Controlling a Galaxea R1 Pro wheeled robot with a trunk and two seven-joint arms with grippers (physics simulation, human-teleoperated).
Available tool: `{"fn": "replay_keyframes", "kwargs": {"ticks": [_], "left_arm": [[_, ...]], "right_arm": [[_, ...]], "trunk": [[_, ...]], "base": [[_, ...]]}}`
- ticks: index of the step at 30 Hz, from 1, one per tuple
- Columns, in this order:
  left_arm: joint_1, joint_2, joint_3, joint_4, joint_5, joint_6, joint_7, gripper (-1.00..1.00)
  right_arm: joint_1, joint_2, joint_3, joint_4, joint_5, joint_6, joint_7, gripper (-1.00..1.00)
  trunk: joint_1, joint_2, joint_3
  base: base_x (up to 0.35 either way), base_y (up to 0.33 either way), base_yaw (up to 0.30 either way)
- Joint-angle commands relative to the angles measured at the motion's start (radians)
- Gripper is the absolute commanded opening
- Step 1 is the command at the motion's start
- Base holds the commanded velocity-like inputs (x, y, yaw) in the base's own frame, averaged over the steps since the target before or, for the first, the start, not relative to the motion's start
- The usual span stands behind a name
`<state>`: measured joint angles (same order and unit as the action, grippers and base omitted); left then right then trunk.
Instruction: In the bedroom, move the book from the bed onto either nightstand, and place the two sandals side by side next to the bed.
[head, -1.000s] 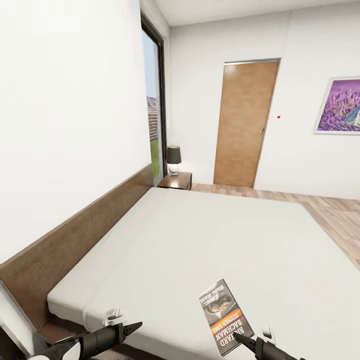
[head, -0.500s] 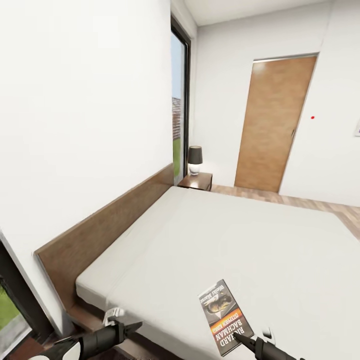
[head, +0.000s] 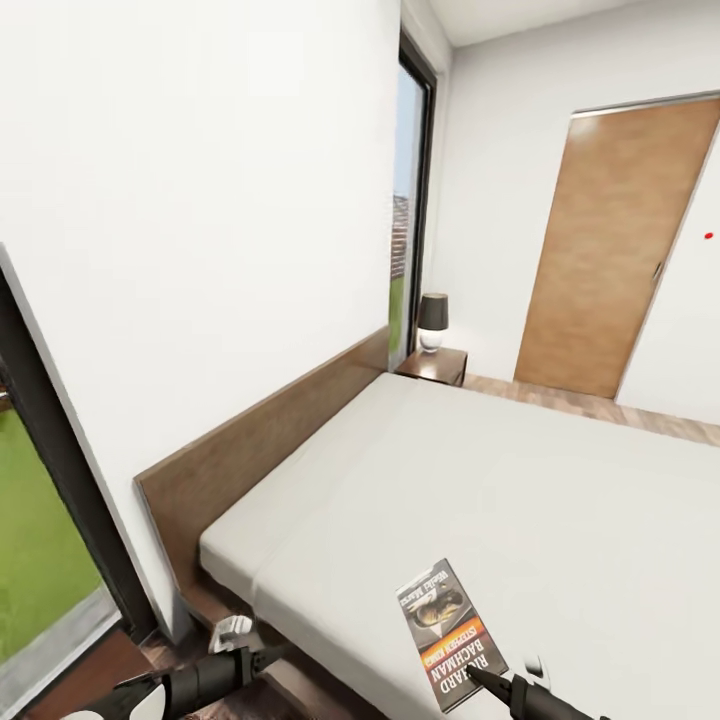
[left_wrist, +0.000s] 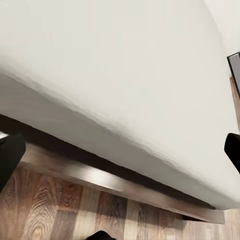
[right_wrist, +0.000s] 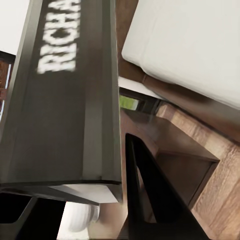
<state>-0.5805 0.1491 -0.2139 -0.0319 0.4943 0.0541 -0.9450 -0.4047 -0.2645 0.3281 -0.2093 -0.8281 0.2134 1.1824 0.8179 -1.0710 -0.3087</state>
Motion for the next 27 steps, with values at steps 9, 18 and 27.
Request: {"fn": "replay_keyframes", "kwargs": {"ticks": [9, 18, 27], "left_arm": [[-0.001, 0.0, -0.009, 0.001, 0.01, 0.006, -0.003, 1.0], [-0.001, 0.0, -0.007, 0.001, 0.01, 0.006, -0.003, 1.0], [-0.001, -0.001, -0.007, 0.001, 0.01, 0.006, -0.003, 1.0]], "right_arm": [[0.0, -0.001, 0.006, -0.001, -0.011, 0.011, 0.002, -1.0], [0.0, -0.001, 0.006, -0.001, -0.011, 0.011, 0.002, -1.0], [0.0, -0.001, 0.006, -0.001, -0.011, 0.011, 0.002, -1.0]], "trunk": [[0.0, -0.001, -0.001], [0.0, -0.001, -0.001], [0.0, -0.001, -0.001]], "base": [[0.0, -0.033, 0.276], [0.0, -0.001, 0.288], [0.0, 0.0, 0.292]]}}
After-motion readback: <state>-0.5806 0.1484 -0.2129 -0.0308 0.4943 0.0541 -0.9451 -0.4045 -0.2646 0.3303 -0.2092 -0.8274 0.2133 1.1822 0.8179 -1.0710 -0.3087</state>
